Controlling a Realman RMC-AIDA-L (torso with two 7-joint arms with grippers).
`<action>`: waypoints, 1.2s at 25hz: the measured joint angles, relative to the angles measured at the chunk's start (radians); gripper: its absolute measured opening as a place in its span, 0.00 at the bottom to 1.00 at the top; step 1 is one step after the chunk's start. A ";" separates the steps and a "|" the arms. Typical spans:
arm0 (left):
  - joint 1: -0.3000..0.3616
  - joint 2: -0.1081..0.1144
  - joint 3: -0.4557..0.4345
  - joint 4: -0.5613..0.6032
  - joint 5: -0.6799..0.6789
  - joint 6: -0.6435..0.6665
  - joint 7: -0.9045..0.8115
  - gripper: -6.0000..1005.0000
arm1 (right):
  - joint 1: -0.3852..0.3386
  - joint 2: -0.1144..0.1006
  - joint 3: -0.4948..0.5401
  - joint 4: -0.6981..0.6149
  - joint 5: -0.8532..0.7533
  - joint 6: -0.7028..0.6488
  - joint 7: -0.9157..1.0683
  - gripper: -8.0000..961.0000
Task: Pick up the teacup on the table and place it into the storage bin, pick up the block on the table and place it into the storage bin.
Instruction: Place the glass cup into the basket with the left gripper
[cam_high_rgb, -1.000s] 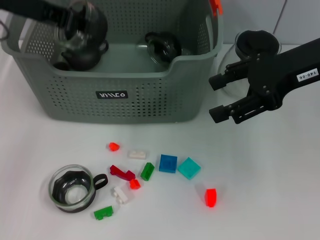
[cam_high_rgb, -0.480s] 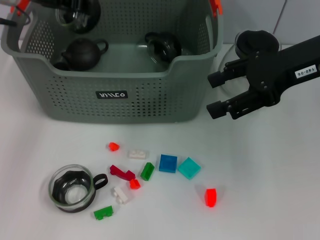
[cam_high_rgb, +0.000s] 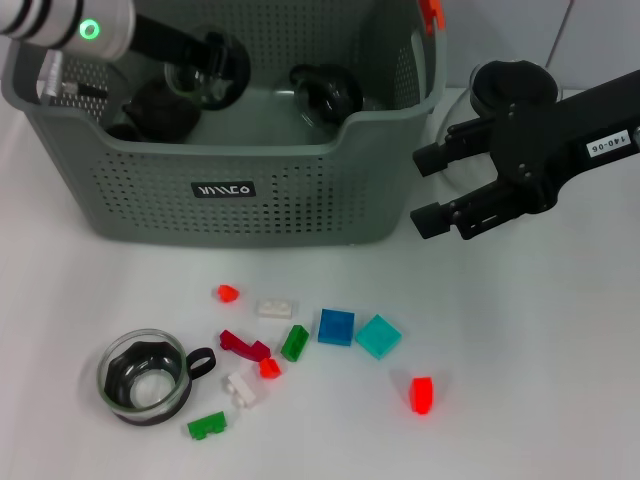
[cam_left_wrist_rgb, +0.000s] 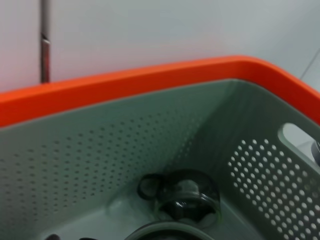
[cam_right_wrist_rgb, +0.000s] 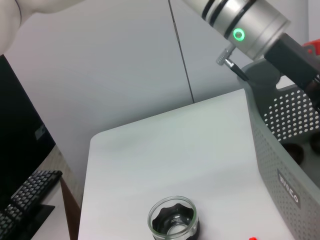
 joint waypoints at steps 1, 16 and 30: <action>0.000 -0.005 0.002 0.000 0.004 -0.003 0.000 0.06 | 0.000 0.000 -0.001 0.000 0.000 0.000 0.000 0.93; 0.001 -0.043 0.060 0.006 0.011 -0.024 0.003 0.06 | -0.010 0.004 -0.005 0.000 -0.002 -0.006 -0.009 0.93; 0.004 -0.055 0.067 0.006 0.035 -0.029 0.002 0.08 | -0.019 0.005 -0.007 0.000 -0.002 -0.008 -0.009 0.93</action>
